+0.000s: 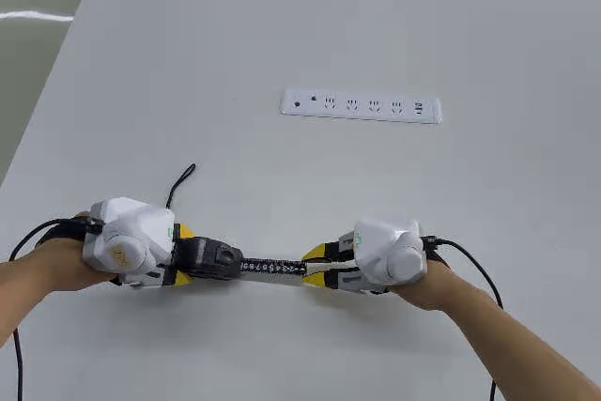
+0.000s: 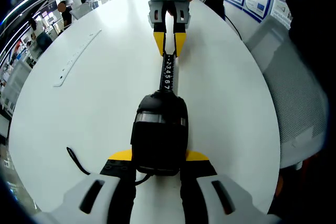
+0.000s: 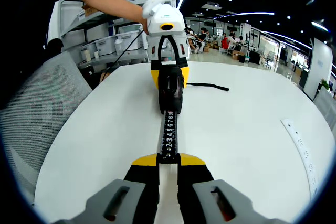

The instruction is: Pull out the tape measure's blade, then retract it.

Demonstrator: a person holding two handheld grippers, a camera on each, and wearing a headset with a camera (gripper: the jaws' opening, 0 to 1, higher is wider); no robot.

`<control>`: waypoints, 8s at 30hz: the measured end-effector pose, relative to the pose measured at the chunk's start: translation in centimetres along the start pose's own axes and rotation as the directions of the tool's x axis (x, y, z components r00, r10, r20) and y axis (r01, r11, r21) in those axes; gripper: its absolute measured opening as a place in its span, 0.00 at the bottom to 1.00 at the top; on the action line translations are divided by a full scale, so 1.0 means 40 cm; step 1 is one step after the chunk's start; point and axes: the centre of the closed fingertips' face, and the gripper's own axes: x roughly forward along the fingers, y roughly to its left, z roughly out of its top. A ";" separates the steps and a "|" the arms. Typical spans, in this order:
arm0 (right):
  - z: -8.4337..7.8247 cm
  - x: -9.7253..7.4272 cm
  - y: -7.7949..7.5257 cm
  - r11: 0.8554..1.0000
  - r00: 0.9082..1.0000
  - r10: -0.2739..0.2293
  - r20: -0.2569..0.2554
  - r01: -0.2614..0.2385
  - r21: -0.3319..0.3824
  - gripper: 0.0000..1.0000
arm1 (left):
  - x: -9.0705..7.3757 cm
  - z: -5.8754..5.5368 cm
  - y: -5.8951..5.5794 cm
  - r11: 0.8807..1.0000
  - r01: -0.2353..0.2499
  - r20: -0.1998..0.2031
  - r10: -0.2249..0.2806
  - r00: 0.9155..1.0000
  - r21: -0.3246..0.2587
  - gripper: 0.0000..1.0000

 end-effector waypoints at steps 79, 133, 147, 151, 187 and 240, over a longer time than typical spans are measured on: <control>-0.040 -0.069 -0.004 1.000 1.000 0.002 -0.012 -0.002 -0.007 0.11 | -0.001 0.002 -0.001 1.000 0.000 -0.014 0.000 1.000 0.000 0.28; -0.078 -0.122 -0.005 1.000 1.000 0.005 -0.021 -0.004 0.003 0.11 | 0.000 0.004 -0.001 1.000 0.001 -0.018 -0.001 1.000 0.000 0.28; -0.090 -0.139 -0.005 1.000 1.000 0.004 -0.025 -0.004 0.006 0.11 | 0.001 0.002 -0.001 1.000 0.002 -0.018 -0.002 1.000 0.000 0.28; -0.094 -0.143 -0.005 1.000 1.000 0.004 -0.026 -0.004 0.006 0.11 | 0.001 0.003 -0.001 1.000 0.001 -0.017 -0.001 1.000 0.000 0.28; -0.123 -0.186 -0.007 1.000 1.000 0.005 -0.030 -0.004 0.022 0.11 | -0.003 0.015 -0.004 1.000 0.004 -0.019 -0.004 1.000 -0.002 0.28; -0.167 -0.242 -0.015 0.999 0.999 -0.003 -0.040 0.004 0.033 0.11 | -0.004 0.018 -0.004 1.000 0.004 -0.029 -0.005 1.000 -0.011 0.28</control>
